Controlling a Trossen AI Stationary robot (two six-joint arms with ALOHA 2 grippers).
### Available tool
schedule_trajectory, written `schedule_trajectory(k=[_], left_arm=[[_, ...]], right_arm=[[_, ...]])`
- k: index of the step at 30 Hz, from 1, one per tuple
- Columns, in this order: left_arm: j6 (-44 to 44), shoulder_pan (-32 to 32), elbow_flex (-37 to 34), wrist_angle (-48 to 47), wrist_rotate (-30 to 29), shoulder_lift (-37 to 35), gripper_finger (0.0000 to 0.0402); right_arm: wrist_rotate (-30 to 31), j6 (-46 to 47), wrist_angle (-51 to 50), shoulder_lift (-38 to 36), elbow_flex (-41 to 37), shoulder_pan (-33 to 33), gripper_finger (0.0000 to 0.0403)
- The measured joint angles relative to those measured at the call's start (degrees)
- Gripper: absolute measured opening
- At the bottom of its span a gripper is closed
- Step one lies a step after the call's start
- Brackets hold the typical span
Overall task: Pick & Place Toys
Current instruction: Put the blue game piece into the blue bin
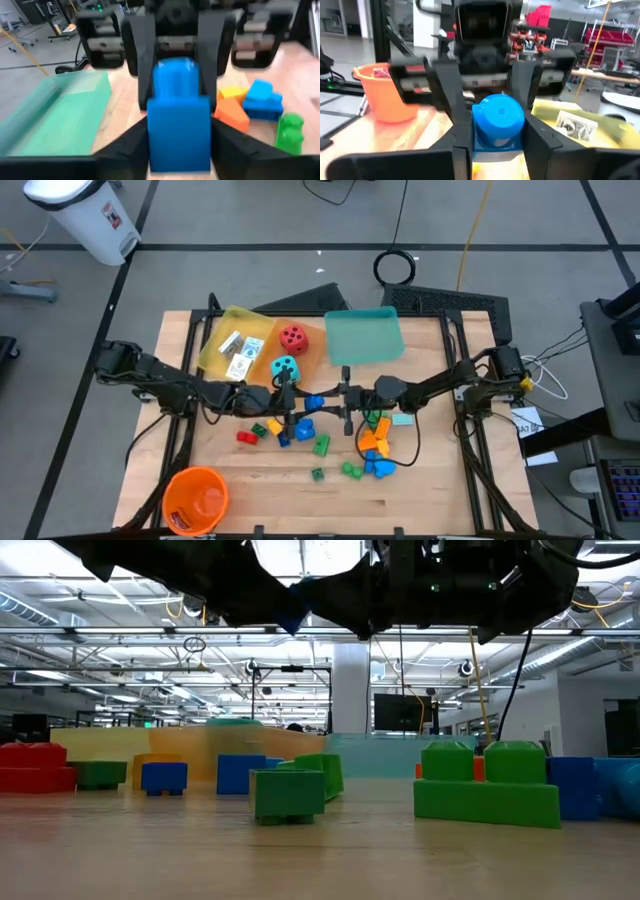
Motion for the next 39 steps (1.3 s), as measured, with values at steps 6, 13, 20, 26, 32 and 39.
schedule_trajectory(k=[6,13,20,26,32,39], left_arm=[[-2.4,0.45,0.04,-2.43,1.14,-0.02,0.0293],[0.96,0.48,0.04,-2.71,0.38,-0.04,0.0356],[1.17,0.83,0.04,-2.75,0.36,-0.04,0.0368],[-1.57,2.31,0.04,-2.75,0.37,-0.04,0.0359],[-2.33,3.49,0.04,-2.76,0.35,-0.04,0.0351],[-3.87,4.07,0.02,-2.95,0.69,-0.04,0.0351]], right_arm=[[0.43,0.59,-9.78,-8.07,-0.07,-1.41,0.008],[2.03,4.01,-23.89,-20.13,-0.07,-6.16,0.0082],[6.63,5.71,-36.42,-23.38,-0.07,-16.29,0.0084],[5.09,7.91,-36.6,-16.85,-0.17,-27.99,0.0085],[-3.11,8.25,-32.04,-2.98,3.87,-35.45,0.0086],[-2.93,7.44,-33.96,7.16,10.28,-38.03,0.0093]])
